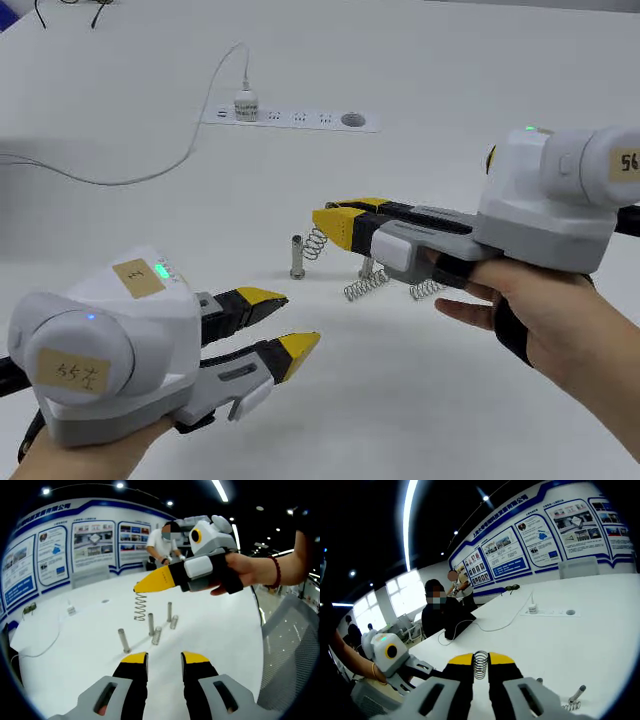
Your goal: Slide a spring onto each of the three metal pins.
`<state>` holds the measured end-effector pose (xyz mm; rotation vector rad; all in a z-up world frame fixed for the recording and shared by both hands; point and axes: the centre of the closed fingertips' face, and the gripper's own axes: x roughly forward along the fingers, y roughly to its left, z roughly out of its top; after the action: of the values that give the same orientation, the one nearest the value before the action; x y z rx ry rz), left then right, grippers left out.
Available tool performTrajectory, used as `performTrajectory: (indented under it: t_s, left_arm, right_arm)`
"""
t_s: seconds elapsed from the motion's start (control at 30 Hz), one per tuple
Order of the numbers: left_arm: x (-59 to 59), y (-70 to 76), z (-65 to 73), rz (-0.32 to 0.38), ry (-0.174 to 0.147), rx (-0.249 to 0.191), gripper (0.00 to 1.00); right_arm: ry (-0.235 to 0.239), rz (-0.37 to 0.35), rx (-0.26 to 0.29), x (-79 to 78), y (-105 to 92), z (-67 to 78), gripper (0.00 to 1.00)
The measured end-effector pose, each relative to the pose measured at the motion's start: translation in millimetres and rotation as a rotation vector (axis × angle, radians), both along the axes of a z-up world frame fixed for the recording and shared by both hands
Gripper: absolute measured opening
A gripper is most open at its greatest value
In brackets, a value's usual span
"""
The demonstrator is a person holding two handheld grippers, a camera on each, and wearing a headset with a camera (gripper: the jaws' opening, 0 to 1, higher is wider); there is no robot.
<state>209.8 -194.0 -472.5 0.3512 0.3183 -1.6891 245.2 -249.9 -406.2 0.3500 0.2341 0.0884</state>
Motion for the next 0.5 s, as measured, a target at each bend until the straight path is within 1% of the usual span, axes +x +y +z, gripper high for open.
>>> performTrajectory:
  t_s: [0.07,0.2,0.33,0.5]
  left_arm:
    - [1.6,0.8,-0.2,0.009,-0.004,0.0,0.28]
    - [3.9,1.3,0.0,0.023,-0.003,-0.005,0.3]
    - [5.2,0.9,1.2,0.033,0.006,-0.014,0.33]
    - [5.5,0.8,-0.1,0.039,0.017,-0.012,0.37]
  right_arm:
    - [-0.006,-0.009,0.0,4.1,-3.4,0.5,0.11]
    - [0.003,-0.021,-0.028,10.4,-9.9,-3.0,0.11]
    - [0.014,-0.035,-0.052,16.7,-15.8,-8.5,0.11]
    - [0.018,-0.048,-0.071,23.3,-19.9,-13.9,0.11]
